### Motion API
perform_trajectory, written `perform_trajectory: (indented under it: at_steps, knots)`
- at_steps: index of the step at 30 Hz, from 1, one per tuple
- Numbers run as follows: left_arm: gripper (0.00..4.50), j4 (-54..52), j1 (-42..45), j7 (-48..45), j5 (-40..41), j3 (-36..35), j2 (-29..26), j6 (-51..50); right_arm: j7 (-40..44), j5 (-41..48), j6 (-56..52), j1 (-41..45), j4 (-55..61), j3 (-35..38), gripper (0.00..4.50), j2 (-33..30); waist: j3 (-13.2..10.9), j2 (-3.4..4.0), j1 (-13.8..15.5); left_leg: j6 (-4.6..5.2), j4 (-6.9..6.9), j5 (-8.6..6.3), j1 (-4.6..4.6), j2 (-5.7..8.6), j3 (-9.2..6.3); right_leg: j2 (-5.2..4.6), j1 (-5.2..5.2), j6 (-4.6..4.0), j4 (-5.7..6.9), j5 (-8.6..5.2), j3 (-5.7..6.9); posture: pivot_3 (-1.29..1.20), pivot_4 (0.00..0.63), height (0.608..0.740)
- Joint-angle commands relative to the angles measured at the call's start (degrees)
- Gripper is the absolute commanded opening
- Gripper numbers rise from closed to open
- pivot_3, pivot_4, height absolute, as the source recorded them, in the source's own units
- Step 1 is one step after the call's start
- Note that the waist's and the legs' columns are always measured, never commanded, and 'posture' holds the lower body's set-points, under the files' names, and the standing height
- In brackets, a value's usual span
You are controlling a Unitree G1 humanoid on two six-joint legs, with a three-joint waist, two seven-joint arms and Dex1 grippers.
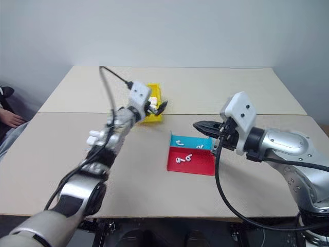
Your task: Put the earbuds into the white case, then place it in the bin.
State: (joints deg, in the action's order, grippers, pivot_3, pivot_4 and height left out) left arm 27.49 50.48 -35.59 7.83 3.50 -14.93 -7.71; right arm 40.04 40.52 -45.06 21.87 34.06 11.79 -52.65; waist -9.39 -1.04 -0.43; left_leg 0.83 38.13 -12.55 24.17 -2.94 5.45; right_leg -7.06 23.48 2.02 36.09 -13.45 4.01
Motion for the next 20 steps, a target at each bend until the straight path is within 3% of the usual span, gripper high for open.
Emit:
perform_trajectory:
  at_steps: [1, 4, 10, 16, 20]
  knots:
    - [4.47, -21.87, -7.24, -16.19, 12.02, -1.64, -9.37, -10.24, 8.09, -3.53, 9.42, -4.03, -0.69, 5.37, 0.00, -3.32, 0.00, 0.00, -0.32, 0.00, -0.02, 0.00, -0.01, -0.01, -0.03, 0.01, 0.03, 0.00, 0.00, 0.00, -0.05, 0.00, 0.150, 0.740]
    - [4.47, -31.75, -13.35, -21.42, 16.57, -3.84, -17.79, -15.72, 14.07, -6.23, 14.28, -7.01, -4.66, 6.59, 0.00, -6.16, 0.00, 0.01, -0.23, 0.08, 0.04, -0.04, -0.10, 0.00, 0.00, 0.01, -0.05, 0.01, -0.01, -0.01, -0.06, 0.00, 0.150, 0.740]
    - [4.47, -46.69, -27.12, -29.14, 25.73, -12.13, -29.34, -19.50, 24.33, -11.00, 24.00, -11.54, -11.86, 7.92, 0.00, -10.20, 0.02, 0.03, 0.19, 0.45, -0.08, -0.28, -0.51, -0.02, -0.25, 0.01, -0.38, 0.01, -0.06, -0.06, -0.11, 0.00, 0.150, 0.740]
    - [4.47, -52.53, -36.52, -30.06, 29.50, -18.80, -34.99, -21.20, 32.68, -14.40, 32.84, -17.07, -15.67, 8.95, 0.00, -11.84, 0.02, 0.03, 0.77, 0.43, -0.08, -0.26, -0.48, -0.01, -0.16, 0.01, -0.33, 0.02, -0.06, -0.07, -0.14, 0.00, 0.150, 0.740]
    - [4.47, -53.75, -39.32, -29.94, 31.48, -20.39, -37.59, -23.89, 33.17, -15.63, 34.48, -17.23, -17.00, 7.77, 0.00, -11.48, 0.02, 0.03, 0.93, 0.43, -0.08, -0.26, -0.59, -0.02, -0.13, 0.01, -0.38, 0.02, -0.03, -0.08, -0.15, 0.00, 0.150, 0.740]
